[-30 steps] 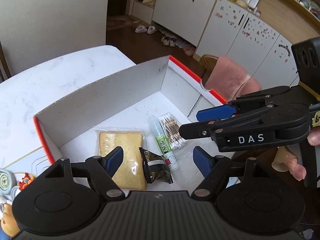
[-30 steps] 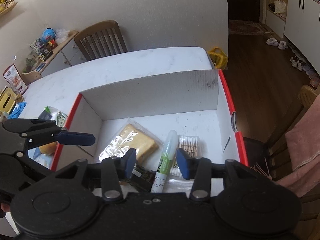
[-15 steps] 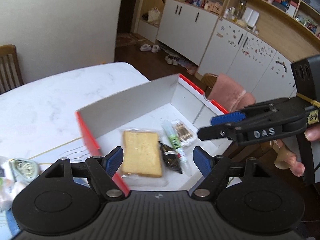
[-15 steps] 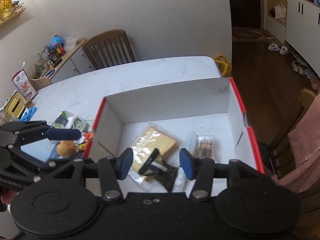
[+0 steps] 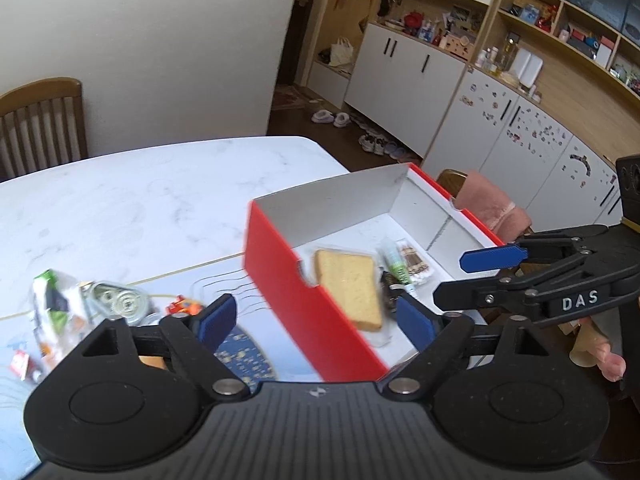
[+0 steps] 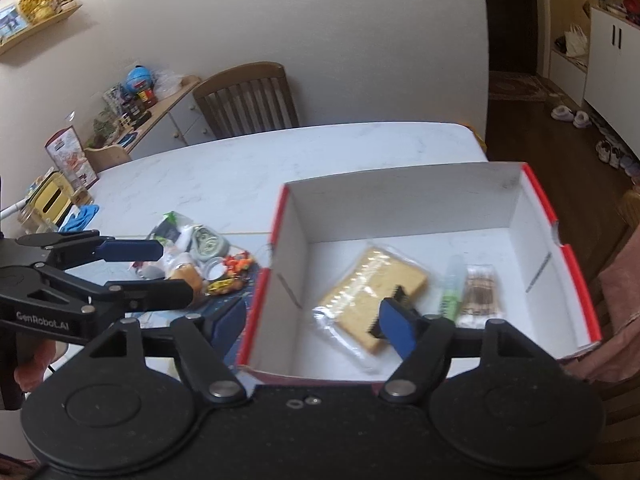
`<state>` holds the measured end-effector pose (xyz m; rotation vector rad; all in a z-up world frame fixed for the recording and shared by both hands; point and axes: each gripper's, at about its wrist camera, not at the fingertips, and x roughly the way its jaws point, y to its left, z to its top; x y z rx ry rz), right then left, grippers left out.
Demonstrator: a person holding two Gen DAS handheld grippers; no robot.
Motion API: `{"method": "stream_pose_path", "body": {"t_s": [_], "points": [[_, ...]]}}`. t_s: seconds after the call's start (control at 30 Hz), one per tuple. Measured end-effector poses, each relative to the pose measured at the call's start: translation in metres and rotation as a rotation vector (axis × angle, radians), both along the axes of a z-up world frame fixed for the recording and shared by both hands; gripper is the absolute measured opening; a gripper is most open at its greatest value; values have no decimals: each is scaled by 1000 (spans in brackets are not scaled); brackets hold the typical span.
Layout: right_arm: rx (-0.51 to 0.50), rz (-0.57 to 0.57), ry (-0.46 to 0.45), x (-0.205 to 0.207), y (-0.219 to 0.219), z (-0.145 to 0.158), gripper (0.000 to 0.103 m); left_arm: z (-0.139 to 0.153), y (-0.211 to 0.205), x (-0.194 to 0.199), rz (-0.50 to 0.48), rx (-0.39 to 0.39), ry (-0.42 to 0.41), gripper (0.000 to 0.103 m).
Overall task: Organize objects
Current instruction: 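Move both tools back over the remaining items, then lower the left tool onto the red-white tube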
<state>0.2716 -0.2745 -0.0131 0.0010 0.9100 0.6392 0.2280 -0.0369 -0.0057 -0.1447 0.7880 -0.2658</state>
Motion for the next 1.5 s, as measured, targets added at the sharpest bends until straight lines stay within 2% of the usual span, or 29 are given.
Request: {"method": "stream_pose_path", "body": {"t_s": [0.07,0.37,0.6,0.77,1.2,1.37,1.5], "points": [[-10,14,-8,-7,13,1,75,-1,12,-7,8,-5,-8,103],[-24,52,9,-26,64,-4,76,-7,74,-40,74,51,-69,103],[-44,71,24,-34,102,-10,77,-27,125,-54,118,162,-36,103],[-65,93,39,-37,128,-18,77,-42,158,-60,104,195,-21,103],[-159,159,48,-38,197,-47,77,-89,217,-45,86,204,31,103],[-203,172,52,-32,215,-62,77,-109,229,-30,75,234,27,103],[-231,165,52,-26,225,-73,77,-123,234,-19,74,223,51,103]]}}
